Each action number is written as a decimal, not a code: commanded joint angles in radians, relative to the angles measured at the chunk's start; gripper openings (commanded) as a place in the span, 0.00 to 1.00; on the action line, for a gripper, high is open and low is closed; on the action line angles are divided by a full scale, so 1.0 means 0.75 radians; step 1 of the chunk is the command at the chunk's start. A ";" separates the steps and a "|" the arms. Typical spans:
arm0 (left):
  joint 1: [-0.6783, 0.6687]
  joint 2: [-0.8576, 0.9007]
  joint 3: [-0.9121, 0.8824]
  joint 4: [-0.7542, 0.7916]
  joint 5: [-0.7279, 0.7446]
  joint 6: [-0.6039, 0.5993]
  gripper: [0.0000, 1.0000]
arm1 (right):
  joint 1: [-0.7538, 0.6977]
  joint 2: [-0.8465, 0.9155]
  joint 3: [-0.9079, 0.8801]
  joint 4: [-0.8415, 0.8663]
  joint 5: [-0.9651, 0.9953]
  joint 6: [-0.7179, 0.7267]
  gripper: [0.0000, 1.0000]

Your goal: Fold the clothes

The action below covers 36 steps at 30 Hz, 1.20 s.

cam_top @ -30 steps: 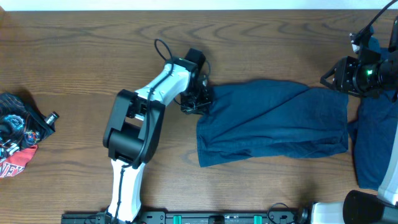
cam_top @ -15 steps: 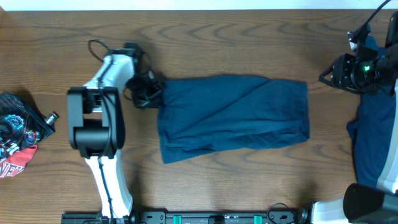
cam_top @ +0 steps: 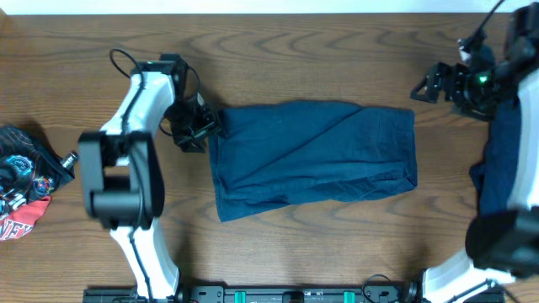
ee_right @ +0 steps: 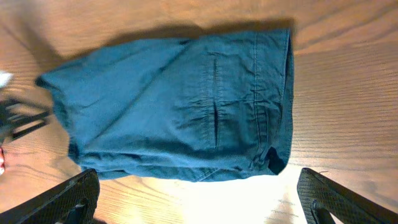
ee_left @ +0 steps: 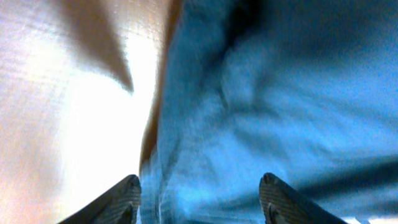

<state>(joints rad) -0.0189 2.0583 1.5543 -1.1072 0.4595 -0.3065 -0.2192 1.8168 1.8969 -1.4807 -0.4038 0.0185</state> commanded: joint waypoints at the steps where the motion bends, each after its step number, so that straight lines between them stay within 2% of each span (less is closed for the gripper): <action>1: 0.001 -0.211 0.002 -0.063 -0.021 0.032 0.68 | 0.028 0.150 0.009 0.016 -0.005 0.005 0.99; 5: -0.003 -0.365 0.002 -0.153 -0.020 0.060 0.76 | 0.009 0.273 0.009 0.064 -0.006 0.008 0.99; 11: -0.072 -0.464 0.001 -0.287 -0.020 0.106 0.81 | -0.073 0.370 0.009 0.039 -0.015 -0.150 0.99; 18: -0.227 -0.460 0.001 -0.240 -0.019 0.113 0.82 | -0.232 0.438 -0.005 -0.039 -0.081 -0.171 0.99; 20: -0.274 -0.460 0.001 -0.221 -0.020 0.113 0.86 | -0.276 0.438 -0.032 -0.023 -0.107 -0.184 0.99; 24: -0.341 -0.460 0.001 -0.194 -0.019 0.112 0.88 | -0.322 0.439 -0.156 0.042 -0.255 -0.280 0.99; 32: -0.376 -0.460 0.001 -0.188 0.007 0.103 0.91 | -0.290 0.440 -0.509 0.238 -0.539 -0.497 0.99; 36: -0.376 -0.460 0.001 -0.198 0.016 0.103 0.92 | -0.295 0.440 -0.583 0.281 -0.576 -0.514 0.99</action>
<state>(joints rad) -0.2993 1.7111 1.5543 -1.2484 0.4629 -0.2352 -0.4408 2.1418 1.4773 -1.2819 -0.7448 -0.3061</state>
